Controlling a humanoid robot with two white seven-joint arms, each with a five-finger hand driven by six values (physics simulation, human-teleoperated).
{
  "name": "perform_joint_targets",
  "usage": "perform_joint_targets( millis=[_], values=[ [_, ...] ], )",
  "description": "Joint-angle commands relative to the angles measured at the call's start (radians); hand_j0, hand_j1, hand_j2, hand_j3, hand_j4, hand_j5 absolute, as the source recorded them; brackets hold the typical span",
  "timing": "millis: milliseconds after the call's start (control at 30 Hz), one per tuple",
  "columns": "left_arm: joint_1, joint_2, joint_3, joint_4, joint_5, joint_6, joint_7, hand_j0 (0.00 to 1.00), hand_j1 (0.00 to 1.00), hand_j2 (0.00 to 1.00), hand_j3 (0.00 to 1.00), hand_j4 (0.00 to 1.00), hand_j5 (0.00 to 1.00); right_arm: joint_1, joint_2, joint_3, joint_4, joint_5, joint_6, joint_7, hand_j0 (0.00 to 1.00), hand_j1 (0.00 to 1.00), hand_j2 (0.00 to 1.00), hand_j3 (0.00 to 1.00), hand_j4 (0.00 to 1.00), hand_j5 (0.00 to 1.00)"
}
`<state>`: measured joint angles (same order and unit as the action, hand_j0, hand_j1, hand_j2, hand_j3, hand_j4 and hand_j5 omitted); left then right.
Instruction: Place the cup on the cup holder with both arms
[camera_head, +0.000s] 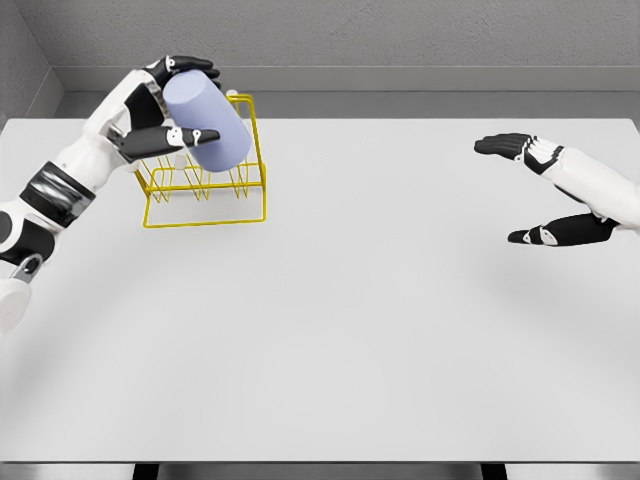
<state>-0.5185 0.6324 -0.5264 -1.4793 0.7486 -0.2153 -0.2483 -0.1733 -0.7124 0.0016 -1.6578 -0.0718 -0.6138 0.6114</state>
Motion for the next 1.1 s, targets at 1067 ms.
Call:
perform_joint_targets(
  millis=[1067],
  values=[
    [0.011,0.119,-0.021,-0.107,0.012,-0.012,0.000,1.00,1.00,1.00,1.00,1.00,1.00,0.000,-0.001,0.000,0.001,-0.008,0.003,-0.001,1.00,1.00,1.00,1.00,1.00,1.00]
  ],
)
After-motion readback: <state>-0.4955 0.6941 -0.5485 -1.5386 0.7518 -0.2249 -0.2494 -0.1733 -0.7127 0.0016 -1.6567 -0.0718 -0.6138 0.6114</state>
